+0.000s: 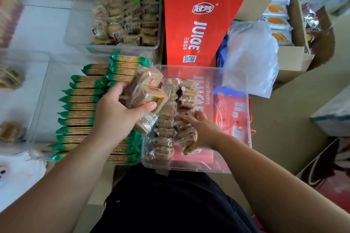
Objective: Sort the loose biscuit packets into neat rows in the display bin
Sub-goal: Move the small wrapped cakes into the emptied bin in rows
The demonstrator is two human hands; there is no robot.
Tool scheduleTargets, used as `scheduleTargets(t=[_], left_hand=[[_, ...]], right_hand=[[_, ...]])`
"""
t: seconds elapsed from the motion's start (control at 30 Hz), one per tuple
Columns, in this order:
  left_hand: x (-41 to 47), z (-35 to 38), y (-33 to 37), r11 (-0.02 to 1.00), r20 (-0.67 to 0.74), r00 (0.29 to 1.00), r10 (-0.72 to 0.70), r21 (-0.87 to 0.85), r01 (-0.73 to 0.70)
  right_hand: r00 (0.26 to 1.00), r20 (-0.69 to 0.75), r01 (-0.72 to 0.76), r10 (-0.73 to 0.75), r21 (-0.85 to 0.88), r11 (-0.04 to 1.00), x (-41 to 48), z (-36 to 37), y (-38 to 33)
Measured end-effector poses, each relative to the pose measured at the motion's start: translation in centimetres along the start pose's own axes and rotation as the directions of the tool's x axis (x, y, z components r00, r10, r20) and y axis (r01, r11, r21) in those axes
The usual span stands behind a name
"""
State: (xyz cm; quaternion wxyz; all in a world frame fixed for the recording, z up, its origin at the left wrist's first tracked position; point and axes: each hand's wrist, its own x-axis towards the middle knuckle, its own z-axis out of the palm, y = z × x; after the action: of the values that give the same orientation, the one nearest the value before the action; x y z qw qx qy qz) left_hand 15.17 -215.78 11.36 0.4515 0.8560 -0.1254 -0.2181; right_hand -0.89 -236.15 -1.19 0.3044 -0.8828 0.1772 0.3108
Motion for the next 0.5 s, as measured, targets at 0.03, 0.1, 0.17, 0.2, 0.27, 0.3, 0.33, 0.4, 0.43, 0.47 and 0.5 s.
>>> scheduleTargets(t=[0.03,0.1,0.17,0.2,0.27,0.3,0.33,0.4,0.43,0.47,0.5], left_hand=[[0.1,0.1,-0.1,1.000,0.002,1.000,0.002,-0.002,-0.002],[0.2,0.3,-0.2,1.000,0.013,1.000,0.007,-0.002,-0.007],[0.3,0.4,-0.3,1.000,0.025,1.000,0.008,-0.003,-0.008],[0.3,0.5,-0.3,1.000,0.026,1.000,0.006,-0.003,-0.006],[0.4,0.6,-0.4,1.000,0.027,1.000,0.005,-0.006,-0.005],[0.5,0.6,-0.4,1.000,0.028,1.000,0.004,-0.008,-0.004],[0.5,0.6,-0.4,1.000,0.030,1.000,0.004,-0.007,-0.004],[0.6,0.6,-0.4,1.000,0.039,0.999,0.005,-0.002,-0.005],[0.7,0.6,-0.4,1.000,0.043,0.999,0.005,0.002,-0.005],[0.7,0.6,-0.3,1.000,0.044,0.999,0.005,0.006,-0.005],[0.7,0.6,-0.3,1.000,0.043,0.999,0.006,0.008,-0.006]], right_hand=[[1.000,-0.009,0.003,-0.003,-0.031,1.000,0.0,0.0,0.0],[1.000,-0.022,0.012,-0.014,-0.065,0.998,-0.1,-0.1,0.1],[0.999,-0.020,0.029,-0.030,-0.054,0.998,-0.4,-0.4,0.3],[1.000,-0.021,0.023,-0.023,-0.008,1.000,-0.6,-0.6,0.3],[0.998,-0.059,-0.026,0.035,0.148,0.989,-0.8,-1.2,0.4],[0.992,-0.098,-0.052,0.075,0.220,0.974,-0.7,-1.4,0.5],[0.982,-0.144,-0.079,0.120,0.264,0.961,-0.5,-1.5,0.7],[0.949,-0.214,-0.166,0.230,0.281,0.945,0.2,-1.5,1.1],[0.933,-0.223,-0.216,0.282,0.277,0.936,0.6,-1.5,1.2],[0.921,-0.216,-0.260,0.323,0.275,0.926,0.9,-1.5,1.3],[0.913,-0.204,-0.292,0.354,0.282,0.914,1.3,-1.6,1.3]])
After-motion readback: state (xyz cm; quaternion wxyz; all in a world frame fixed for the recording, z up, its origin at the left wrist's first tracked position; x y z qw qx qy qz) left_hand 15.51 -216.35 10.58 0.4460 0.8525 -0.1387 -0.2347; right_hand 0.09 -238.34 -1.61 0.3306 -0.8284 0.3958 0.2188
